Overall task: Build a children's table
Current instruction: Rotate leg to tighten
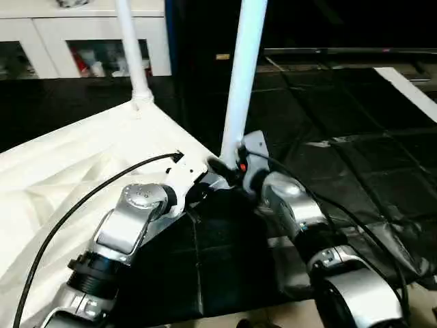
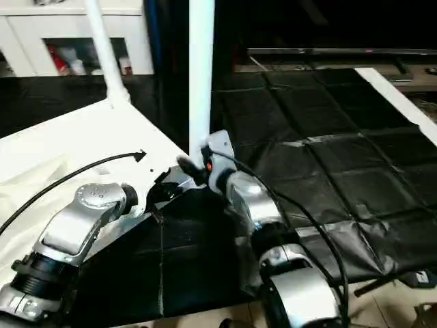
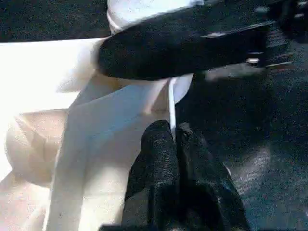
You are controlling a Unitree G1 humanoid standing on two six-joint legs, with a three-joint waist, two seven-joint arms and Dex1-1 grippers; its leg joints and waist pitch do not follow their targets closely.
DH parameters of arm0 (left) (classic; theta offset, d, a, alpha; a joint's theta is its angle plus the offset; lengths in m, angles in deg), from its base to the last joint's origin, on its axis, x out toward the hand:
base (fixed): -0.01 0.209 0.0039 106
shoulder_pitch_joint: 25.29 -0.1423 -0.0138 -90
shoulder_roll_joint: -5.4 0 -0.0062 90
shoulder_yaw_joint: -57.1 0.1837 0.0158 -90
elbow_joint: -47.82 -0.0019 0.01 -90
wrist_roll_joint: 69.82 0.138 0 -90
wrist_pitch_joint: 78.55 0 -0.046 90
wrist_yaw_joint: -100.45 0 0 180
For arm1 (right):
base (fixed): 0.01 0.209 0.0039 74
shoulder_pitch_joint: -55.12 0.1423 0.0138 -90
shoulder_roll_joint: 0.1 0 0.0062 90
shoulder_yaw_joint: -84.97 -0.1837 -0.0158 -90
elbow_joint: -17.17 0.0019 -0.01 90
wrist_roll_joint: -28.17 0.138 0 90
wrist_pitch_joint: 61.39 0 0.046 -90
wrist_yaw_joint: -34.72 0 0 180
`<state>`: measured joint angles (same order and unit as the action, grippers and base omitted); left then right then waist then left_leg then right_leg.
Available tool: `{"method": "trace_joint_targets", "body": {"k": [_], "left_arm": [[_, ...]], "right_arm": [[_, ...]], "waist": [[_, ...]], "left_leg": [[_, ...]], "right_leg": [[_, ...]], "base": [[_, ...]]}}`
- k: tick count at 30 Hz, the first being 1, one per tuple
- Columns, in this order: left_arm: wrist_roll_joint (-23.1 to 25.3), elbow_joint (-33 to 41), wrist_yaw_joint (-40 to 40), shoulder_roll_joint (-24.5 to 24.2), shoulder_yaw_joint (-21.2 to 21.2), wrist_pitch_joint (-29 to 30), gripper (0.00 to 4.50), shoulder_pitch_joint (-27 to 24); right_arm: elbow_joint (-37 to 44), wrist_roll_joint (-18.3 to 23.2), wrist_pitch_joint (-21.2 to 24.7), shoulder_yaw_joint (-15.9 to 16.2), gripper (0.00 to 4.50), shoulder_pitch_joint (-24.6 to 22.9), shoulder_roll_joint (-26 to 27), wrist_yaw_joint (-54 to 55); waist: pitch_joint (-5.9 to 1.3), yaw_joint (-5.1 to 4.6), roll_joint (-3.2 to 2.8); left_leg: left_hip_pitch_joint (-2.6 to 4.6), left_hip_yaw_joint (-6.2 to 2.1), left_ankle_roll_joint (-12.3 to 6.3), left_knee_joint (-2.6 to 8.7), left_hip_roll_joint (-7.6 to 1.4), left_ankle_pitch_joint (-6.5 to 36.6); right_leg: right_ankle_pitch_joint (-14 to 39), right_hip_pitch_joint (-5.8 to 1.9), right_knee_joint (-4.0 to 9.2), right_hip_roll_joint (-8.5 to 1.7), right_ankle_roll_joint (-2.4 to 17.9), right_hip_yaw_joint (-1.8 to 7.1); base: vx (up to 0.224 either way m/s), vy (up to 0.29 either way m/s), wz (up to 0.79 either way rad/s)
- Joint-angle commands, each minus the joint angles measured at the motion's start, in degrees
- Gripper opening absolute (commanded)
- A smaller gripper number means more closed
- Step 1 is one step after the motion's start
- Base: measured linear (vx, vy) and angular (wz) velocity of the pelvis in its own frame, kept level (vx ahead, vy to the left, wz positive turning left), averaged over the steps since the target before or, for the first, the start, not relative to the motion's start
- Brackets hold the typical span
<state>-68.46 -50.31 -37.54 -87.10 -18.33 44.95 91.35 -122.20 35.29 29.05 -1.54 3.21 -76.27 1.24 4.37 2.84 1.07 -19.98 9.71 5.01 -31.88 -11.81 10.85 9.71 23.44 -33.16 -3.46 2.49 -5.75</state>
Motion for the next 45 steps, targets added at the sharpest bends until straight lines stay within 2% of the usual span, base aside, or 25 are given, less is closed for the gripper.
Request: {"method": "trace_joint_targets", "body": {"k": [1, 4, 6, 7, 8, 9, 10, 11, 12, 14, 17, 18, 23, 26, 29, 32, 34, 36, 37, 38, 41, 43, 45], "left_arm": [[0.42, -2.23, 2.46, -1.72, 0.76, -3.97, 0.00, 1.33], [0.42, -4.89, 6.90, -3.79, 2.24, -8.43, 0.00, 2.19], [0.48, -5.52, 8.06, -4.26, 2.60, -9.89, 0.00, 2.34], [0.38, -6.70, 10.51, -5.14, 3.22, -11.71, 0.00, 2.54], [0.57, -7.34, 12.02, -5.80, 3.83, -13.49, 0.00, 2.57], [0.62, -7.78, 13.32, -6.29, 4.32, -14.74, 0.00, 2.58], [0.55, -8.32, 14.15, -6.63, 4.73, -15.87, 0.00, 2.68], [0.39, -8.98, 15.57, -7.17, 5.21, -16.77, 0.00, 2.80], [0.27, -9.47, 16.25, -7.39, 5.41, -17.27, 0.00, 2.92], [0.29, -11.52, 21.46, -9.24, 7.41, -21.99, 0.00, 3.09], [-0.32, -12.24, 24.60, -9.87, 8.15, -23.76, 0.00, 3.06], [-0.68, -12.61, 26.30, -10.07, 8.47, -24.54, 0.00, 3.07], [-0.87, -13.29, 33.12, -11.13, 10.99, -29.17, 0.00, 3.21], [-0.31, -13.54, 34.34, -11.33, 11.93, -30.80, 0.00, 3.54], [0.15, -13.61, 35.18, -11.41, 12.65, -31.87, 0.00, 3.78], [0.94, -13.76, 36.55, -11.15, 13.16, -33.30, 0.00, 4.00], [1.09, -13.47, 37.20, -11.03, 13.53, -33.67, 0.00, 3.92], [1.14, -13.24, 37.44, -10.97, 13.77, -33.86, 0.00, 3.82], [1.09, -13.24, 37.45, -10.93, 13.89, -33.95, 0.00, 3.82], [1.05, -13.28, 37.44, -10.90, 13.96, -34.02, 0.00, 3.84], [1.00, -13.61, 37.51, -10.93, 14.03, -34.42, 0.00, 3.95], [1.15, -13.93, 37.66, -10.95, 13.88, -34.75, 0.00, 4.02], [1.23, -14.01, 37.74, -10.95, 13.83, -34.82, 0.00, 4.03]], "right_arm": [[2.30, 0.28, 1.17, 0.99, 3.93, -3.86, -1.44, -4.16], [8.45, 0.96, 1.96, 2.19, 4.18, -7.87, -4.80, -9.39], [9.45, 1.10, 2.16, 2.34, 4.37, -8.50, -5.63, -10.46], [11.26, 1.47, 2.37, 2.55, 4.48, -9.52, -7.47, -12.68], [12.23, 1.60, 2.47, 2.63, 4.48, -10.01, -8.68, -13.91], [12.89, 1.71, 2.36, 2.71, 4.48, -10.30, -9.64, -15.05], [13.62, 1.74, 2.47, 2.70, 4.48, -10.61, -10.22, -15.80], [14.59, 2.05, 2.72, 2.59, 4.48, -10.87, -11.43, -17.41], [15.29, 2.23, 3.01, 2.51, 4.48, -11.09, -12.01, -18.20], [18.85, 3.59, 3.78, 2.65, 4.48, -11.65, -16.08, -24.34], [20.62, 4.08, 4.91, 3.73, 4.48, -11.66, -18.77, -28.87], [21.33, 4.14, 5.31, 4.31, 4.48, -11.59, -20.02, -30.99], [23.14, 4.74, 6.57, 7.68, 4.48, -10.09, -23.61, -41.12], [23.83, 4.27, 6.37, 9.29, 4.48, -9.70, -23.85, -43.60], [23.88, 3.81, 5.86, 10.55, 4.48, -9.29, -23.53, -44.73], [22.62, 3.22, 5.32, 11.66, 4.48, -8.15, -22.05, -44.98], [21.88, 3.70, 6.07, 11.78, 4.48, -7.51, -20.84, -45.39], [21.48, 3.73, 6.41, 12.00, 4.48, -7.21, -20.21, -45.70], [21.34, 3.97, 6.72, 12.12, 4.21, -7.17, -20.11, -46.17], [21.22, 4.19, 6.97, 12.19, 4.14, -7.13, -20.01, -46.49], [21.03, 4.51, 7.25, 12.40, 4.02, -7.00, -19.96, -46.82], [20.60, 4.50, 7.29, 12.51, 3.70, -6.82, -19.67, -47.09], [20.48, 4.52, 7.34, 12.51, 3.65, -6.79, -19.55, -47.26]], "waist": [[-3.45, 0.29, -1.02], [-3.32, 0.75, -1.26], [-3.36, 0.83, -1.25], [-3.24, 0.95, -1.24], [-3.32, 1.02, -1.21], [-3.34, 1.09, -1.47], [-3.36, 1.05, -1.34], [-3.38, 1.13, -1.81], [-3.32, 1.03, -1.67], [-3.50, 1.40, -1.70], [-3.57, 2.00, -1.72], [-3.62, 2.19, -1.55], [-3.61, 3.04, -1.31], [-3.56, 3.34, -1.19], [-3.63, 3.70, -1.03], [-3.63, 3.56, -0.94], [-3.66, 3.60, -0.83], [-3.63, 3.69, -0.96], [-3.63, 3.70, -1.01], [-3.64, 3.74, -0.81], [-3.75, 3.78, -0.84], [-3.73, 3.81, -0.83], [-3.71, 3.81, -0.80]], "left_leg": [[-0.21, -0.04, -4.41, 2.94, -1.53, 6.78], [-0.04, -0.07, -4.36, 2.99, -1.56, 7.57], [-0.05, -0.10, -4.18, 2.99, -1.58, 7.59], [-0.06, -0.03, -4.28, 2.95, -1.39, 7.89], [0.02, -0.02, -4.13, 2.92, -1.50, 7.78], [-0.08, -0.10, -4.14, 2.87, -1.52, 7.21], [-0.16, -0.11, -4.30, 2.85, -1.55, 6.81], [-0.07, -0.13, -4.32, 2.78, -1.52, 6.57], [-0.11, -0.06, -4.54, 2.76, -1.47, 6.61], [-0.11, -0.06, -5.45, 2.60, -1.59, 5.86], [-0.02, 0.06, -5.96, 2.43, -1.61, 5.44], [-0.08, 0.10, -6.01, 2.38, -1.62, 5.31], [0.06, 0.11, -5.90, 2.38, -1.85, 6.66], [0.08, 0.11, -5.52, 2.41, -1.91, 6.89], [0.53, 0.24, -4.98, 2.37, -2.04, 7.05], [0.04, 0.08, -4.78, 2.37, -1.94, 6.79], [0.12, 0.12, -4.56, 2.33, -1.92, 6.89], [0.30, 0.13, -4.24, 2.32, -1.98, 7.23], [0.29, 0.13, -4.21, 2.31, -1.99, 7.22], [0.26, 0.16, -4.30, 2.30, -1.97, 7.10], [0.02, 0.07, -4.36, 2.26, -1.92, 6.49], [-0.09, 0.09, -4.33, 2.21, -1.83, 6.39], [-0.10, 0.08, -4.23, 2.22, -1.81, 6.56]], "right_leg": [[5.73, -3.92, 2.89, -4.67, 13.01, 3.67], [8.19, -3.77, 3.23, -4.60, 12.00, 3.61], [8.72, -3.83, 3.16, -4.66, 11.96, 3.61], [10.58, -3.74, 3.54, -4.59, 11.56, 3.55], [10.67, -3.76, 3.42, -4.69, 11.49, 3.63], [10.33, -3.81, 3.28, -4.72, 11.54, 3.61], [9.72, -3.86, 3.17, -4.67, 11.69, 3.60], [9.19, -3.76, 3.09, -4.62, 11.92, 3.57], [8.88, -3.75, 3.21, -4.50, 11.95, 3.55], [6.42, -3.95, 2.74, -4.47, 12.47, 3.52], [5.84, -3.97, 2.71, -4.43, 12.79, 3.44], [5.71, -4.02, 2.62, -4.41, 12.76, 3.44], [9.21, -3.79, 2.79, -4.67, 12.43, 3.44], [10.68, -3.70, 2.91, -4.77, 12.05, 3.48], [11.06, -3.38, 2.89, -4.75, 12.11, 3.64], [11.00, -3.61, 2.65, -4.81, 11.85, 3.56], [11.89, -3.54, 2.70, -4.91, 11.51, 3.64], [12.48, -3.32, 2.69, -4.83, 11.41, 3.71], [11.87, -3.33, 2.57, -4.80, 11.75, 3.74], [11.56, -3.37, 2.56, -4.75, 11.74, 3.74], [10.83, -3.59, 2.31, -4.84, 11.59, 3.71], [11.29, -3.61, 2.39, -4.87, 11.27, 3.70], [12.01, -3.61, 2.47, -4.85, 10.96, 3.68]], "base": [[0.000, 0.000, 0.00], [0.000, 0.000, 0.00], [0.000, 0.000, 0.00], [0.000, 0.000, 0.00], [0.000, 0.000, 0.00], [0.000, 0.000, 0.00], [0.000, 0.000, 0.00], [0.000, 0.000, 0.00], [0.000, 0.000, 0.00], [0.000, 0.000, 0.00], [0.000, 0.000, 0.00], [0.000, 0.000, 0.00], [0.000, 0.000, 0.00], [0.000, 0.000, 0.00], [0.000, 0.000, 0.00], [0.000, 0.000, 0.00], [0.000, 0.000, 0.00], [0.000, 0.000, 0.00], [0.000, 0.000, 0.00], [0.000, 0.000, 0.00], [0.000, 0.000, 0.00], [0.000, 0.000, 0.00], [0.000, 0.000, 0.00]]}}
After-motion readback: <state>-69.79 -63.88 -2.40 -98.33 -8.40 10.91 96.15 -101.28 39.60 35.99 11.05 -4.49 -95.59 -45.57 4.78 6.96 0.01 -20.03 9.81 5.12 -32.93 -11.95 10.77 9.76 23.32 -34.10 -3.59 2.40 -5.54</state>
